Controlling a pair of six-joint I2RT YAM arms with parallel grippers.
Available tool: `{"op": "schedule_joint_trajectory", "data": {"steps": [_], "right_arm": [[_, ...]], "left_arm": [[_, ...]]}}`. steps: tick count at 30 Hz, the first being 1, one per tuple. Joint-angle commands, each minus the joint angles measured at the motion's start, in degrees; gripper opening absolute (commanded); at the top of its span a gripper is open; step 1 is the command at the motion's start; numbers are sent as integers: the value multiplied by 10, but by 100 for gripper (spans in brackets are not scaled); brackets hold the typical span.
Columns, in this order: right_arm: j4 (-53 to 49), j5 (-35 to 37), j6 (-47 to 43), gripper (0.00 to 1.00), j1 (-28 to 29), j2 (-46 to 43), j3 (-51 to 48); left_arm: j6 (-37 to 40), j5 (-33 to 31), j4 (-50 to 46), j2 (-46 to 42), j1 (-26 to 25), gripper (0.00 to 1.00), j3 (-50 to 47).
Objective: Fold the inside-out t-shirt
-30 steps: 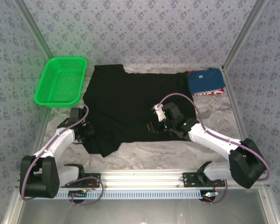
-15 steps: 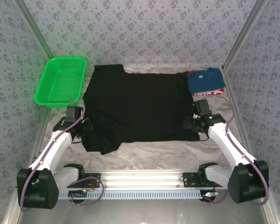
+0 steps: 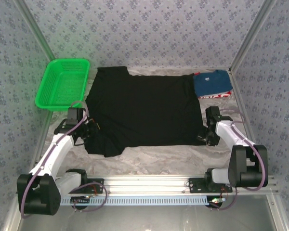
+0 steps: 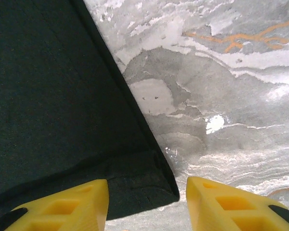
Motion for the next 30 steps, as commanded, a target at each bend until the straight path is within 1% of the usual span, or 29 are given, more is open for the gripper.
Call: {"op": "schedule_joint_trajectory", "data": {"steps": [1,4,10,12,13,16,22,24,30], "right_arm": [[13,12,21,45,4,17,-7],[28,2,25,44,4,26,-14],[44,-3,27,32,2,53,-20],[48,4,27,31,4,53,-25],[46,4,30,32,4,53,-27],[37,7,33,42,4,48,-31],[18,29,38,43,3,21,-20],[19,26,38,40,2,22,-19],[27,19,36,23,3,35,-17]], "left_arm": [[3,23,18,-4,4,0,10],[3,22,18,-6,4,0,10],[5,21,15,-11,4,0,10],[6,20,13,-12,4,0,10],[6,20,12,-13,4,0,11],[7,16,11,-17,4,0,10],[7,19,11,-15,4,0,11],[7,19,12,-16,4,0,11],[7,20,9,-17,3,0,13]]}}
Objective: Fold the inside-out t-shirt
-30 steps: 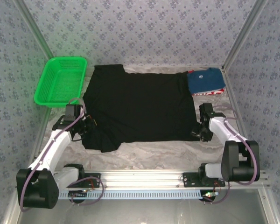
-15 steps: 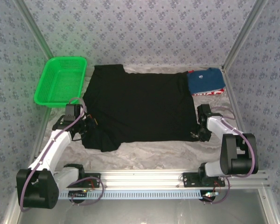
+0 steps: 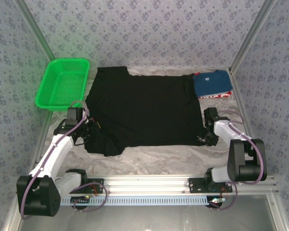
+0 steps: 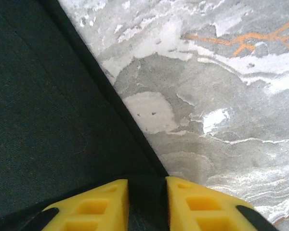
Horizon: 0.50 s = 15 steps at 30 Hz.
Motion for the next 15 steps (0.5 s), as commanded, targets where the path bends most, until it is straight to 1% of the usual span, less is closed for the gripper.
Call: {"op": "schedule_joint_trajectory", "data": {"steps": [1,5,8,12,15], "right_arm": [[-18,11,5,20,1,2,-2],[-27,23,4,13,2,-23,-3],[-40,36,5,9,2,-56,-5],[-65,32,12,6,2,-133,-13],[-94,26,22,6,1,-194,-14]], "left_arm": [[7,7,-2,-11,3,0,13],[4,1,-11,-21,7,0,17],[-1,7,-29,-33,23,0,24],[-2,34,-76,-72,63,0,46],[4,39,-127,-113,83,0,69]]}}
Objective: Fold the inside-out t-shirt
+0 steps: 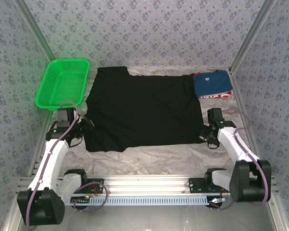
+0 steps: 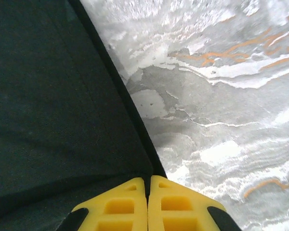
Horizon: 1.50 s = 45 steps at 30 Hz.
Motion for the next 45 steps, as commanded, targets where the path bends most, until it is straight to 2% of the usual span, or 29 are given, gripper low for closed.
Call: {"op": "schedule_joint_trajectory", "data": {"steps": [1,10,20,27,35,40,45], "right_arm": [[-62,10,20,6,1,-66,-4],[-85,22,31,8,-3,-197,8],[-112,39,44,8,2,-251,9],[-147,53,103,9,2,-316,18],[-126,35,96,10,2,-289,10],[-91,31,73,10,3,-234,17],[-63,30,54,11,2,-194,21]], "left_arm": [[6,22,-77,-50,20,0,47],[34,23,-173,-115,59,0,137],[40,8,-259,-159,68,0,194],[50,1,-300,-156,68,0,228],[71,-28,-286,-137,68,0,261],[104,-67,-275,-101,68,0,294],[109,-64,-233,-68,69,0,299]]}}
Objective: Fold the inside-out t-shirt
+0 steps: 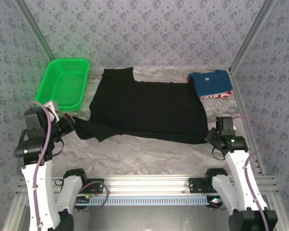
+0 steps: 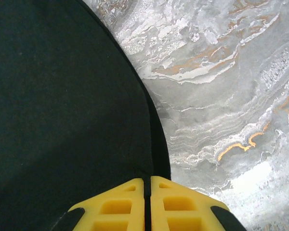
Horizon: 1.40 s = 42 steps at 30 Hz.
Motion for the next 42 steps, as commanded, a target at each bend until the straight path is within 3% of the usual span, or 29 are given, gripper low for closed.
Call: {"op": "schedule_joint_trajectory", "data": {"steps": [1,8,16,29,34,42], "right_arm": [[35,6,-19,11,2,21,21],[118,7,-75,12,2,137,57],[239,11,-135,13,6,327,127],[248,32,-206,15,59,582,321],[225,45,-222,15,64,631,368],[193,100,-251,14,43,619,365]], "left_arm": [[17,-12,54,23,3,0,6],[10,13,150,121,3,0,-13],[-5,26,228,240,4,0,-26],[-33,20,271,419,2,0,42],[-56,16,289,465,-3,0,77],[-64,10,301,494,-8,0,105]]}}
